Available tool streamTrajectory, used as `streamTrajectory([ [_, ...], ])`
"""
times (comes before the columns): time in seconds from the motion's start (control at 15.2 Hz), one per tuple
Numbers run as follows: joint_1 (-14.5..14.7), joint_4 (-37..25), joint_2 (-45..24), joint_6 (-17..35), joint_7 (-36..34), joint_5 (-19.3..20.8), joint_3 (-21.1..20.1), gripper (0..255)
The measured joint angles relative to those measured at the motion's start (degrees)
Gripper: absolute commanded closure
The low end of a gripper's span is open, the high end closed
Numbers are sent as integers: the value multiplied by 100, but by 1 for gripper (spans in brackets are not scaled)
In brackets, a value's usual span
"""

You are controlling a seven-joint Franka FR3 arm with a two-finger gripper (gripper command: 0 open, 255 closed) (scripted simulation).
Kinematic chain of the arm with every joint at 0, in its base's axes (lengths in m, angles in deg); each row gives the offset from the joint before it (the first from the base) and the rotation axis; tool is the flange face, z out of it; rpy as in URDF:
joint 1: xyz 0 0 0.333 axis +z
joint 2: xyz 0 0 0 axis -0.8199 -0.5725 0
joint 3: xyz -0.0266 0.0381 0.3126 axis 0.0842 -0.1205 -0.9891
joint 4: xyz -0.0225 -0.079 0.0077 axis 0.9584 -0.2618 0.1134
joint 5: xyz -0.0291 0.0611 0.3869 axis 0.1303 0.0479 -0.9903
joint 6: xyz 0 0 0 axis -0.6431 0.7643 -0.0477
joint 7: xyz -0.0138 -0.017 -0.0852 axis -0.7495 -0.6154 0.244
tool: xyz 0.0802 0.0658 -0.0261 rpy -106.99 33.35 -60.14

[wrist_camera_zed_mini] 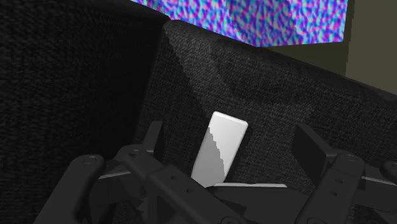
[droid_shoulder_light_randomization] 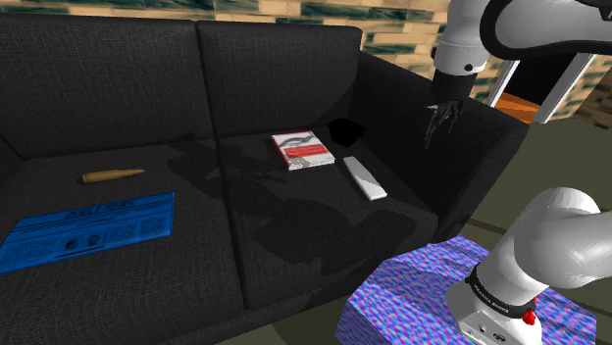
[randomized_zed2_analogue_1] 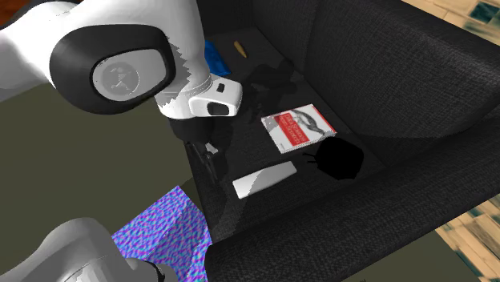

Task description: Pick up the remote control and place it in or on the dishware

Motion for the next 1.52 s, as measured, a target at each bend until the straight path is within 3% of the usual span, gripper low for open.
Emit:
streamTrajectory([
  [0.2, -35, 131, -107, 266, -83, -14, 2, 0],
  [0.66, -231, 583, -1093, 1903, -564, -73, -5, 0],
  [1.39, -593, 440, -3263, 4298, -1218, -31, 74, 0],
  [1.52, -598, 379, -3476, 4484, -1311, -31, 54, 0],
])
